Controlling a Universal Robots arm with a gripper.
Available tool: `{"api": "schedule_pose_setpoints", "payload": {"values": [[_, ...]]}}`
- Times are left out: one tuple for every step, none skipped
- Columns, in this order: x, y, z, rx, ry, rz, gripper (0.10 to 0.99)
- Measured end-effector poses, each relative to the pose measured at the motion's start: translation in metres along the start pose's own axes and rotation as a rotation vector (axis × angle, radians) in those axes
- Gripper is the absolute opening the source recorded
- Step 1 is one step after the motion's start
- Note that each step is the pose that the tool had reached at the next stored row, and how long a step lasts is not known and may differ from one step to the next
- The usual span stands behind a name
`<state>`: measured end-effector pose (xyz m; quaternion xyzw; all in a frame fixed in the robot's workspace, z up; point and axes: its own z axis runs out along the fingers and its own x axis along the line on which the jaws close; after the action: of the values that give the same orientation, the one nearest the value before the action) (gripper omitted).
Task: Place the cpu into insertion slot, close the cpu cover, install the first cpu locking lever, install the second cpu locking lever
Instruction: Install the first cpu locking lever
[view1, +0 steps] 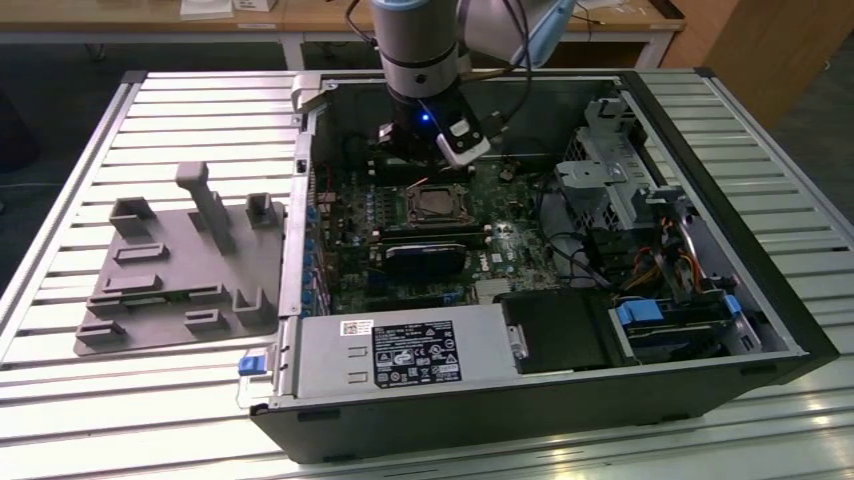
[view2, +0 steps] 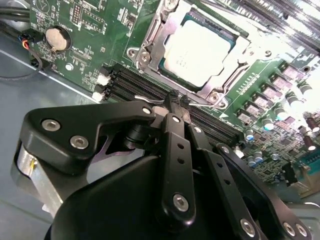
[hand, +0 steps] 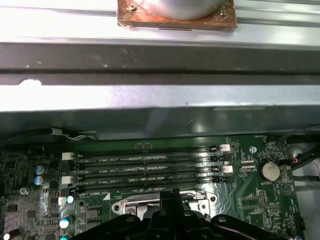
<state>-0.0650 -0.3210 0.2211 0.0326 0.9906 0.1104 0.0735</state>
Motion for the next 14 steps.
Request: {"api": "schedule_pose_setpoints", "payload": {"values": [[0.0002, 0.0010, 0.0009, 0.000, 0.0000, 0.000, 0.106], [0.0003, 0.0020, 0.0017, 0.000, 0.0000, 0.000, 0.106], [0.0006, 0.0034, 0.0027, 0.000, 0.0000, 0.000, 0.106], [0.0007, 0.0044, 0.0034, 0.000, -0.0001, 0.000, 0.106], [0.0006, 0.0050, 0.0039, 0.000, -0.0002, 0.001, 0.106], [0.0005, 0.0053, 0.0043, 0.000, -0.0002, 0.001, 0.106], [0.0003, 0.0055, 0.0049, 0.000, -0.0004, 0.001, 0.106], [0.0001, 0.0055, 0.0054, 0.000, -0.0006, 0.002, 0.106], [-0.0003, 0.0054, 0.0059, 0.001, -0.0009, 0.004, 0.106], [-0.0008, 0.0054, 0.0064, 0.001, -0.0013, 0.006, 0.106], [-0.0012, 0.0053, 0.0070, 0.001, -0.0017, 0.007, 0.106], [-0.0015, 0.0052, 0.0074, 0.001, -0.0020, 0.009, 0.106], [-0.0015, 0.0052, 0.0075, 0.002, -0.0020, 0.009, 0.106], [-0.0015, 0.0052, 0.0075, 0.002, -0.0020, 0.009, 0.106]]}}
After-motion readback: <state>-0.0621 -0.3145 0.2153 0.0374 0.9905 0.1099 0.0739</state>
